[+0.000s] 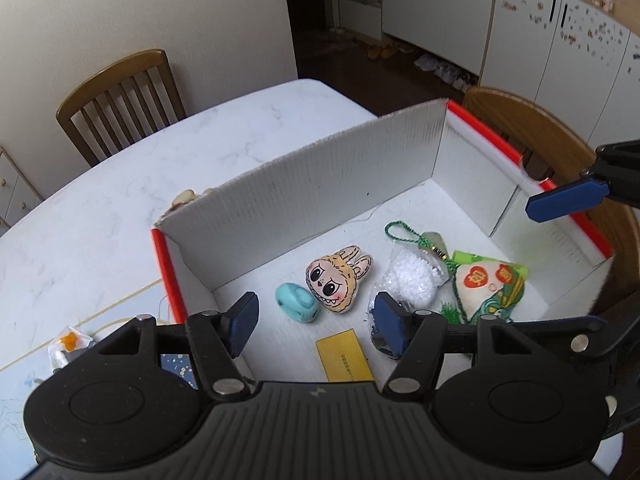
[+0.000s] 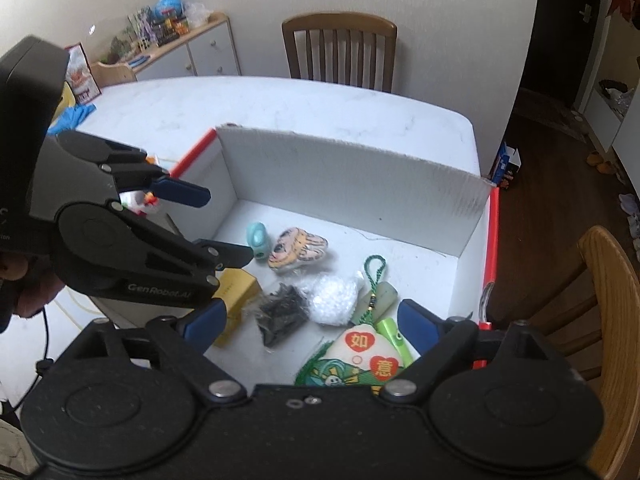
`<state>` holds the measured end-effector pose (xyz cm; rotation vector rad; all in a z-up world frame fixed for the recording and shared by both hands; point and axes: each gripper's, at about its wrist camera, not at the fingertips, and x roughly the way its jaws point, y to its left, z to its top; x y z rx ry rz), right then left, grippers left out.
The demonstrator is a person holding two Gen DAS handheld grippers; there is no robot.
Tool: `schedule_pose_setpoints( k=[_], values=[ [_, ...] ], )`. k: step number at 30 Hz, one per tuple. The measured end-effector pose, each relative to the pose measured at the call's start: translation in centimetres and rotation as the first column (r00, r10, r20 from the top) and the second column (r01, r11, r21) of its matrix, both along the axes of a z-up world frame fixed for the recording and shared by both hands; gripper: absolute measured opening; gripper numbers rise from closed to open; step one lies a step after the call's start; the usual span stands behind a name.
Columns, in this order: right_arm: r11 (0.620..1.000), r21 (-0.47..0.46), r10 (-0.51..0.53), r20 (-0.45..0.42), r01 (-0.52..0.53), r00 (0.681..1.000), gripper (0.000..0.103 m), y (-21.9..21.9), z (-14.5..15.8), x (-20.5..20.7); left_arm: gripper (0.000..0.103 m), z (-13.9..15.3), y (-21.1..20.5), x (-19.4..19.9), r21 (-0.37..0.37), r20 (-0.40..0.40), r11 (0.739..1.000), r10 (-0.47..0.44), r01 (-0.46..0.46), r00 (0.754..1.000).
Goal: Organize objects
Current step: 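Withdraw both grippers from the shoebox back over the pile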
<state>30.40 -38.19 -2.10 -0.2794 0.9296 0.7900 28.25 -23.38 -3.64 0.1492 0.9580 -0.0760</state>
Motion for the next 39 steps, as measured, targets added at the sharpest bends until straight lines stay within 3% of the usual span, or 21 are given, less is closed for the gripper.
schedule_pose_setpoints(
  k=[9, 18, 25, 28, 39],
  values=[
    [0.995, 0.097, -0.031, 0.008, 0.030, 0.999, 0.098, -0.5, 1.9, -1.0, 0.070, 2.9, 1.8, -2.7, -0.045, 0.071, 0.999, 0.018, -0.015, 0.997],
    [0.983, 0.176, -0.057, 0.021, 0.052, 0.998, 0.100, 0.5, 4.0, -2.1, 0.084, 4.9, 4.8, -5.7, -0.081, 0.130, 0.996, 0.044, -0.033, 0.991],
    [0.980, 0.193, -0.054, 0.030, 0.047, 0.998, 0.100, 3.4, 5.2, -3.6, 0.085, 5.6, 8.4, -8.0, -0.098, 0.144, 0.993, 0.074, -0.060, 0.987],
    [0.979, 0.198, -0.050, 0.033, 0.043, 0.998, 0.100, 5.0, 5.7, -4.3, 0.092, 5.6, 10.4, -9.0, -0.112, 0.146, 0.990, 0.098, -0.081, 0.984],
    [0.984, 0.177, -0.005, 0.061, -0.006, 0.998, 0.100, 12.2, 6.2, -7.4, 0.100, 3.9, 19.1, -12.4, -0.160, 0.137, 0.965, 0.228, -0.206, 0.964]
  ],
)
